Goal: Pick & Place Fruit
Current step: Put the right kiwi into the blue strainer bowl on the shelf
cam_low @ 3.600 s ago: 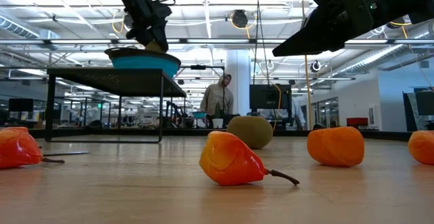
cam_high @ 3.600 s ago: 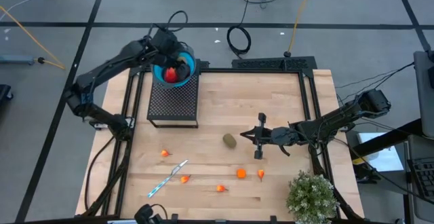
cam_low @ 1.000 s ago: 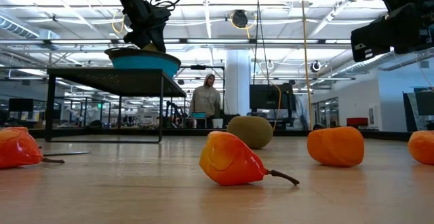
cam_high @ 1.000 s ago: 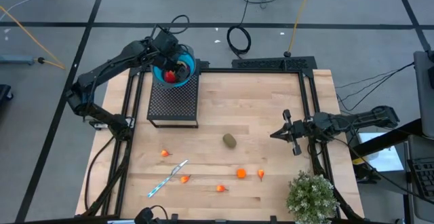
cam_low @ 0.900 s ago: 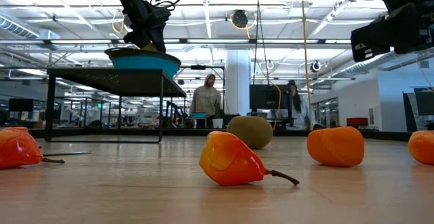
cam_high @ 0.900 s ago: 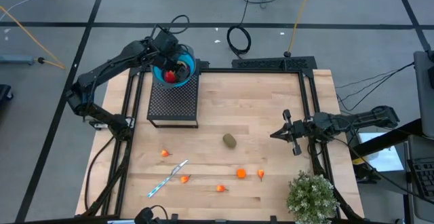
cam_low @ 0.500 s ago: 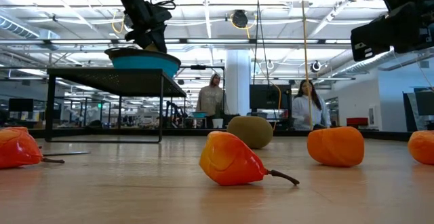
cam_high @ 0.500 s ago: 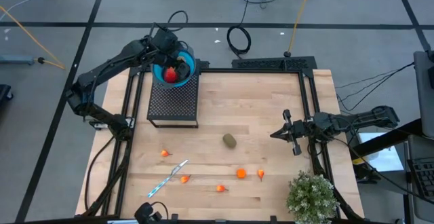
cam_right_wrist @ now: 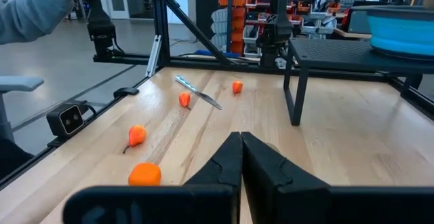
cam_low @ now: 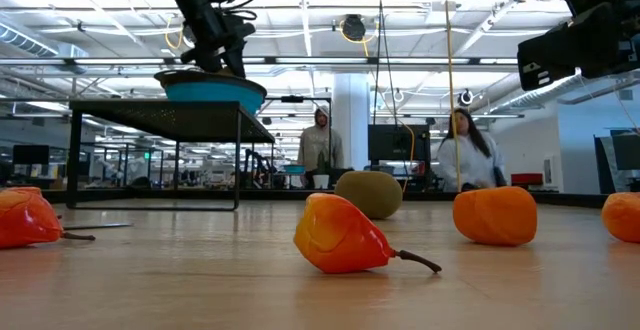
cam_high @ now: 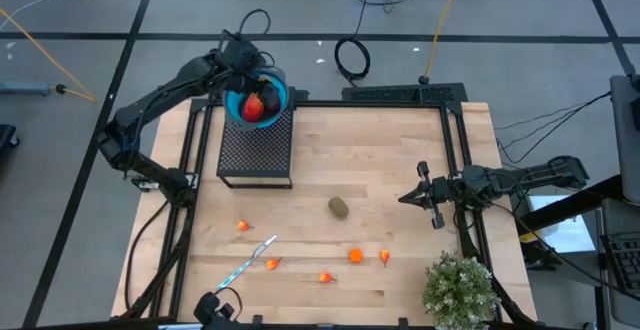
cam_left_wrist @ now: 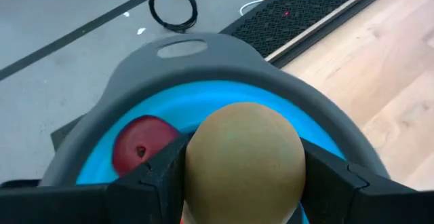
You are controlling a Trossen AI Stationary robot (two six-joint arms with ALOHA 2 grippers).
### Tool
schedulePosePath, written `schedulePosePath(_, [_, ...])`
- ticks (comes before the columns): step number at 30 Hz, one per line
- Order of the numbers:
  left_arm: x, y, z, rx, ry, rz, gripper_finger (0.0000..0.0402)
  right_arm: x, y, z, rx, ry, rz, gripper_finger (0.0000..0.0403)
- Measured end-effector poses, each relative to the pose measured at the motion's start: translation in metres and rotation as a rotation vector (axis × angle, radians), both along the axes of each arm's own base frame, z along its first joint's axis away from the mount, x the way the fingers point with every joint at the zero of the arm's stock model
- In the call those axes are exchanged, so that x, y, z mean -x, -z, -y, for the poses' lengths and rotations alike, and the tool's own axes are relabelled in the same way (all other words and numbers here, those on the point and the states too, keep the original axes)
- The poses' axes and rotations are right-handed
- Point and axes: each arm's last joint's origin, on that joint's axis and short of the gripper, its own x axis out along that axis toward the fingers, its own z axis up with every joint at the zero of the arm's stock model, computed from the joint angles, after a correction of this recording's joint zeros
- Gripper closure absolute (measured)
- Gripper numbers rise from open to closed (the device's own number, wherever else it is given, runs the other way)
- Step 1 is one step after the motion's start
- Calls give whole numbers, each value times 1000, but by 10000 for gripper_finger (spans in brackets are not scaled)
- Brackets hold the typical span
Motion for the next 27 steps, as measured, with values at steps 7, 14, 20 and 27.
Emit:
schedulePosePath(7, [-5, 6, -2, 24, -6, -4, 183, 0, -1, 0, -1, 0, 6, 403])
schedulePosePath(14, [-15, 23, -11, 63, 2, -42, 183, 0, -1, 0, -1, -2, 6, 403])
schedulePosePath(20, [-14, 23, -13, 56, -9, -40, 183, 0, -1, 0, -1, -1, 5, 403])
schedulePosePath(27, [-13, 23, -14, 57, -6, -43, 169, 0, -1, 0, 1, -1, 5, 403])
